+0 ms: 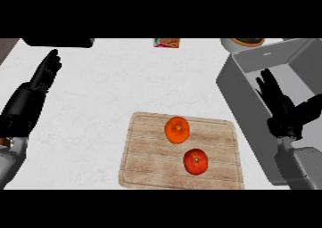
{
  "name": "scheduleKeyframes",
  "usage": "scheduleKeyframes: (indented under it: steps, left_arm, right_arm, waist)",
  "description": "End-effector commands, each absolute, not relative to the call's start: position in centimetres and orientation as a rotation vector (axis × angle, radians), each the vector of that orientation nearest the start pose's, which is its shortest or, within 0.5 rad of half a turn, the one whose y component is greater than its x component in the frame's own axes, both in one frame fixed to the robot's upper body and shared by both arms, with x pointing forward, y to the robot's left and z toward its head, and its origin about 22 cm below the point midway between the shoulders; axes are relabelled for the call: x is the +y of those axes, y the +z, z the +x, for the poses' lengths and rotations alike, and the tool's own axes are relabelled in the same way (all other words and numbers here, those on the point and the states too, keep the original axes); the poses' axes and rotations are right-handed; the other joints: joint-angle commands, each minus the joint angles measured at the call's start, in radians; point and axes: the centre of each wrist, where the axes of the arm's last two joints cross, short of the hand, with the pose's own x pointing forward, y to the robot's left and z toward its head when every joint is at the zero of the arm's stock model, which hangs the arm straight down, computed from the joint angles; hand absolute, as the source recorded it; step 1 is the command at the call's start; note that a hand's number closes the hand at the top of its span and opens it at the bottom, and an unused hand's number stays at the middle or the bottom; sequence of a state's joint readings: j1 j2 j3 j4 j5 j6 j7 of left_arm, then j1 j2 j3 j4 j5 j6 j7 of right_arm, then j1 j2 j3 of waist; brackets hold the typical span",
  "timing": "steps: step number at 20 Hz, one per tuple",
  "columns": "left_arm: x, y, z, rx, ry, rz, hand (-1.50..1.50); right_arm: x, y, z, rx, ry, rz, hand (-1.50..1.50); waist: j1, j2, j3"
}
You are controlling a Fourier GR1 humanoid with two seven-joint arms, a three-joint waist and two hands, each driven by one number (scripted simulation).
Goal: Pick the squash from the cutting board and place it in the cardboard box
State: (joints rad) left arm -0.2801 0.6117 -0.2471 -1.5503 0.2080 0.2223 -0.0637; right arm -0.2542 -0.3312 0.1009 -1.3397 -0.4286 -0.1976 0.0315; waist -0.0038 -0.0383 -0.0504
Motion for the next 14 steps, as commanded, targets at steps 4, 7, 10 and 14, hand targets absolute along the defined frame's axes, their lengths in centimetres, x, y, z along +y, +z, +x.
scheduleKeyframes:
  steps: [4,7,10,14]
  left_arm:
    - [27.5,8.9,29.4,-1.826,-0.491,0.197,0.0]
    - [26.2,7.9,29.2,-1.766,-0.544,0.109,0.0]
    - [26.0,7.4,28.9,-1.765,-0.549,0.073,0.0]
    - [24.2,7.3,29.1,-1.773,-0.559,0.044,0.0]
  right_arm:
    - [-23.6,15.5,33.2,-1.946,0.302,0.244,-1.5]
    - [-24.9,20.8,33.3,-1.994,0.851,0.016,-1.5]
    - [-26.0,18.4,35.1,-2.01,0.869,0.208,-1.5]
    - [-25.3,18.4,36.5,-2.11,1.126,0.192,-1.5]
  waist:
    - [0.037,0.036,0.048]
    - [0.047,0.043,0.039]
    - [0.044,0.053,0.052]
    - [0.057,0.057,0.052]
